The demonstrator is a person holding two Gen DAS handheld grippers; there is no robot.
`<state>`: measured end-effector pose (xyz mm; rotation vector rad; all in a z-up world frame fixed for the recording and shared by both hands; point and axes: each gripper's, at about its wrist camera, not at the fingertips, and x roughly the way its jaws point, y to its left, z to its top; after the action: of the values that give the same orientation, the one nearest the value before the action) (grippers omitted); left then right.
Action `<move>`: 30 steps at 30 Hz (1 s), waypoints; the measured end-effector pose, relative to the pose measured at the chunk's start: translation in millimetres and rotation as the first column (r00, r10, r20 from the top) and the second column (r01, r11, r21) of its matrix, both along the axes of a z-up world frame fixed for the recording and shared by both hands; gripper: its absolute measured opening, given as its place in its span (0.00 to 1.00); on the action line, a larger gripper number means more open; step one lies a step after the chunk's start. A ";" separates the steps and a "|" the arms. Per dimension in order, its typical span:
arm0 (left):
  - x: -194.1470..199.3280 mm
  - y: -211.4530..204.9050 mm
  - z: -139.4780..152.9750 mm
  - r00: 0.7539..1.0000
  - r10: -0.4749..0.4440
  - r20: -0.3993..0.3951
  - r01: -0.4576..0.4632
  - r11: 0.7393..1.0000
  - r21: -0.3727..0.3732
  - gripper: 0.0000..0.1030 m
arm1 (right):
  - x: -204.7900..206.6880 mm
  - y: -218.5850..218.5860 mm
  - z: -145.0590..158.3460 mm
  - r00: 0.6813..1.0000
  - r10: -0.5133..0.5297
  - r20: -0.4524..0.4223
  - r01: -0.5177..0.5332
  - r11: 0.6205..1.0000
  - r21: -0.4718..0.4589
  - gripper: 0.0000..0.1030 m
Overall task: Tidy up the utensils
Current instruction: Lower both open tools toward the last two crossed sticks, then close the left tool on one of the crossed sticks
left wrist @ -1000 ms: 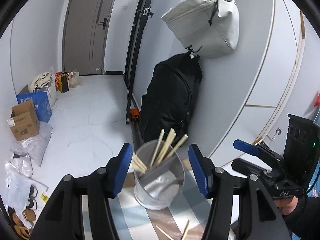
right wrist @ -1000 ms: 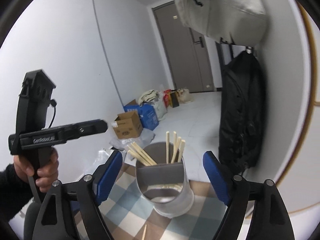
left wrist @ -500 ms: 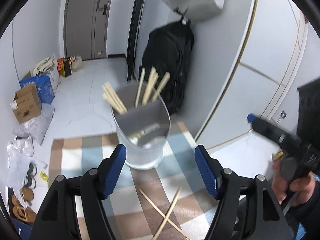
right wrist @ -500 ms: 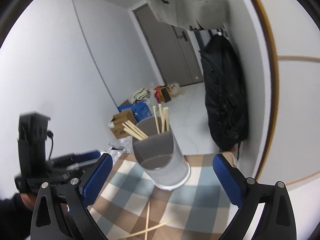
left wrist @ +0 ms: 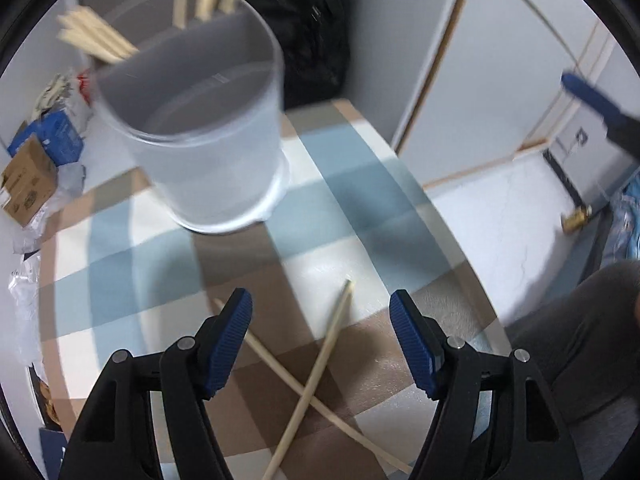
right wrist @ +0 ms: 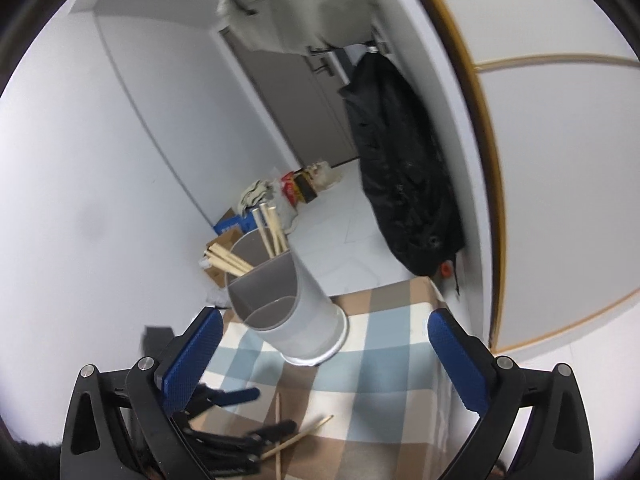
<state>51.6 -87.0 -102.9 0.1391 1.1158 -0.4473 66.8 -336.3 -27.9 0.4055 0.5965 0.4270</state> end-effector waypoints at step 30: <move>5.9 -13.1 -19.2 0.999 0.001 -0.049 0.000 1.000 0.024 0.00 | 1.9 -19.5 -9.9 0.999 0.002 -0.053 0.000 1.000 0.031 1.00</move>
<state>57.5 -100.1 -122.1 0.1494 1.1695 -0.4385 68.7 -355.8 -37.8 0.4470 0.6421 0.4279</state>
